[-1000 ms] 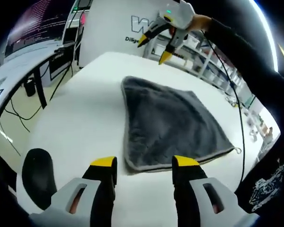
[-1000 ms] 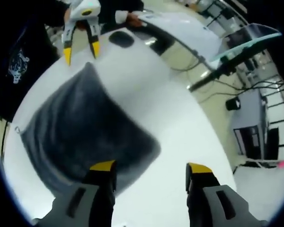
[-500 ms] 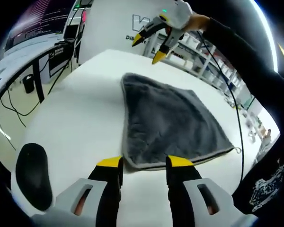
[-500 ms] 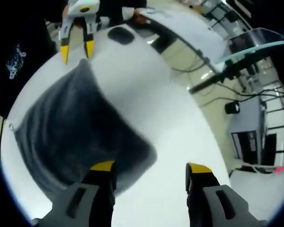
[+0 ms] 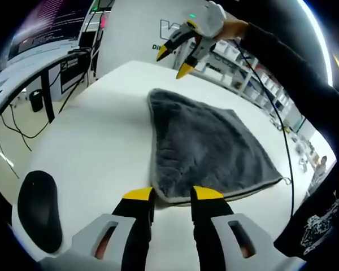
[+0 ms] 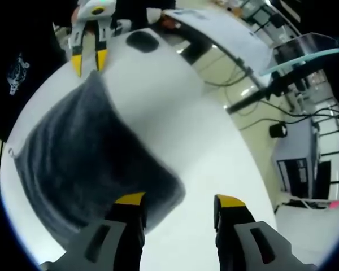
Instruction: Open the folded towel by lifting each exposed corner and separating the folded layers until the towel lies flat within the target outline without major curled edges
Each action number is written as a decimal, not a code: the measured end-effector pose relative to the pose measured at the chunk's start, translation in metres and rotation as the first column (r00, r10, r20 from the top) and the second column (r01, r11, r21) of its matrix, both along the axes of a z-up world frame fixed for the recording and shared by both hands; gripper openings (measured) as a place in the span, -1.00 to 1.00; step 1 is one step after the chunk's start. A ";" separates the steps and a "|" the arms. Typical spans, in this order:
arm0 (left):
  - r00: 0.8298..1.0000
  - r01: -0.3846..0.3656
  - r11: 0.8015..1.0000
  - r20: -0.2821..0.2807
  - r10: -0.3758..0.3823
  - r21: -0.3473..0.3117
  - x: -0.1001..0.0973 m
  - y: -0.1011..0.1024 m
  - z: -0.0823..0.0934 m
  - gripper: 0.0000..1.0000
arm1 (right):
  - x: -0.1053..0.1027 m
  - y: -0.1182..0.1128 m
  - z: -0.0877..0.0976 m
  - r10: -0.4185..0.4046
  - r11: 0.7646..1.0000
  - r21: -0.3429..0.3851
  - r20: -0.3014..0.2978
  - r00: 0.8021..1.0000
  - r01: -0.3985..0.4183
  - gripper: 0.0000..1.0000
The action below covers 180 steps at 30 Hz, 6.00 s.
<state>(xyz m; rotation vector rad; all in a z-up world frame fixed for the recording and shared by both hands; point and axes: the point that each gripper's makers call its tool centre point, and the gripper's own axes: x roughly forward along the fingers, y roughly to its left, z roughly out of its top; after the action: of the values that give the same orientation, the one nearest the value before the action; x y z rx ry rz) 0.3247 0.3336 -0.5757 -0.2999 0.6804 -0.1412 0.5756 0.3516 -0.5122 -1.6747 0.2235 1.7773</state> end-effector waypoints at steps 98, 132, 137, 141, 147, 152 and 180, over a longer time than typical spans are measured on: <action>0.994 0.076 0.997 0.077 -0.075 -0.010 0.007 -0.020 0.001 -0.93 | 0.011 -0.003 -0.078 -0.139 0.989 -0.071 -0.075 0.987 0.133 -1.00; 0.981 0.112 0.991 0.165 -0.099 -0.075 0.012 -0.050 0.025 -0.98 | 0.021 -0.002 -0.051 -0.176 0.977 0.122 0.021 0.984 0.173 -1.00; 0.979 0.136 0.987 0.163 -0.121 -0.084 0.011 -0.056 0.025 -0.99 | 0.016 -0.003 -0.045 -0.193 0.964 0.188 0.012 0.981 0.187 -1.00; 0.978 0.147 0.986 0.163 -0.132 -0.082 0.011 -0.060 0.027 -0.99 | 0.015 -0.004 -0.043 -0.196 0.958 0.221 0.026 0.980 0.185 -1.00; 0.976 0.174 0.980 0.152 -0.158 -0.097 0.009 -0.070 0.029 -0.99 | 0.012 -0.005 -0.044 -0.194 0.956 0.230 0.023 0.981 0.183 -1.00; 0.971 0.193 0.974 0.169 -0.171 -0.121 0.009 -0.082 0.039 -0.99 | 0.011 -0.007 -0.034 -0.207 0.947 0.246 -0.019 0.978 0.205 -1.00; 0.927 0.279 0.955 0.288 -0.241 -0.098 0.009 -0.114 0.081 -1.00 | 0.018 -0.040 0.010 -0.251 0.920 0.301 -0.034 0.967 0.250 -1.00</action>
<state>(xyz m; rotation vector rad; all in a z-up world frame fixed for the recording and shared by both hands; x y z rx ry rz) 0.3338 0.2198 -0.4951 -0.3145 0.4327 -0.4780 0.5934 0.3113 -0.5021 -1.3657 0.1457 1.5282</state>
